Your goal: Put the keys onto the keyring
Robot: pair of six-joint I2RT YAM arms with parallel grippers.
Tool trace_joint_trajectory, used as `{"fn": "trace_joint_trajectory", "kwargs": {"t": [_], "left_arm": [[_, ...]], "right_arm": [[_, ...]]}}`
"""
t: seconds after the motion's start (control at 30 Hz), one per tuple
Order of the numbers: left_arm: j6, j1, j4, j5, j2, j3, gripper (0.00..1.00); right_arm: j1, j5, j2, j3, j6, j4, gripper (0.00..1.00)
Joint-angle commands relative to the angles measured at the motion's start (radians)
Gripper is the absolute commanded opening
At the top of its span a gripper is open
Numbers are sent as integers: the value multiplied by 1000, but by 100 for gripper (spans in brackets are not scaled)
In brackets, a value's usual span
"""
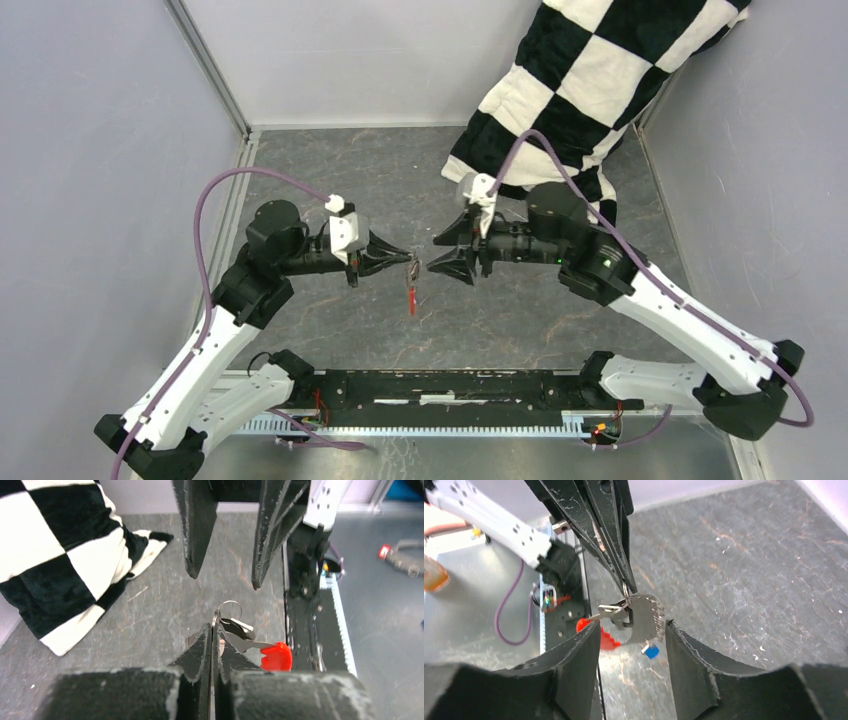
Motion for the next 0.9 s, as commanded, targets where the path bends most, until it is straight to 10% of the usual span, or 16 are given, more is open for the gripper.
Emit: {"fn": "trace_joint_trajectory", "kwargs": {"t": [0.0, 0.87], "left_arm": [[-314, -5, 315, -24, -16, -13, 2], [-88, -6, 267, -134, -84, -56, 2]], "right_arm": [[-38, -2, -92, -112, 163, 266, 58], [-58, -85, -23, -125, 350, 481, 57]]}}
